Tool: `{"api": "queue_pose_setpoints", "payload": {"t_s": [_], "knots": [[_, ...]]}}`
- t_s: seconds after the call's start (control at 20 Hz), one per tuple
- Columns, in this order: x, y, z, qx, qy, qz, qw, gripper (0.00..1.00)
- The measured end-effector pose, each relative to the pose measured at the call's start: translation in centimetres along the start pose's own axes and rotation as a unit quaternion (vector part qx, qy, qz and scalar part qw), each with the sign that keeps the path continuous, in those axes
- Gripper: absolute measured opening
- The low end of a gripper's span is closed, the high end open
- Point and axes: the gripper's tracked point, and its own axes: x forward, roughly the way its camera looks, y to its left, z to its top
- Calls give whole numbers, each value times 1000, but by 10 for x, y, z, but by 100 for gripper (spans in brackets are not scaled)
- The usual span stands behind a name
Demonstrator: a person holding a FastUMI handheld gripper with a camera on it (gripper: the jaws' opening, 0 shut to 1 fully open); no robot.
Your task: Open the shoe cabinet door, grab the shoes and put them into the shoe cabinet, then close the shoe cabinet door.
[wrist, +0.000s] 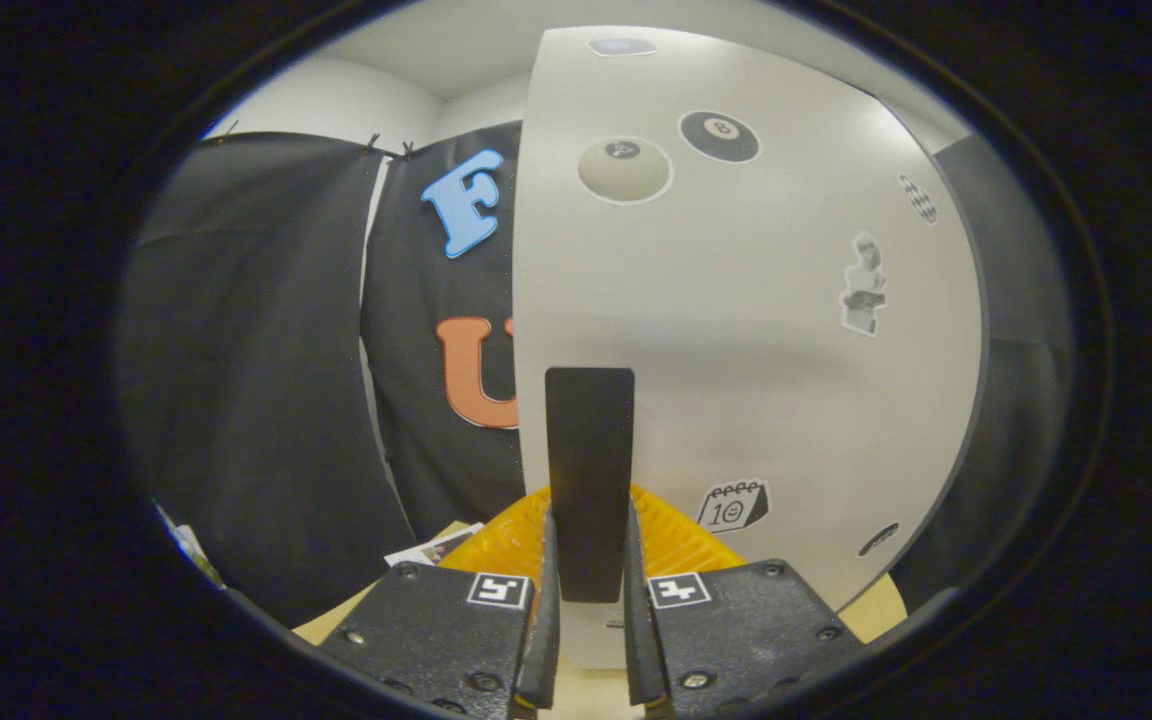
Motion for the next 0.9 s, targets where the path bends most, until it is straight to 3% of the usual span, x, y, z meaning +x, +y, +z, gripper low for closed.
{"api": "queue_pose_setpoints", "payload": {"t_s": [0.55,0.9], "knots": [[-128,-34,-14,33,9,29,999,25],[-188,-73,-20,28,8,-4,1000,23]]}}
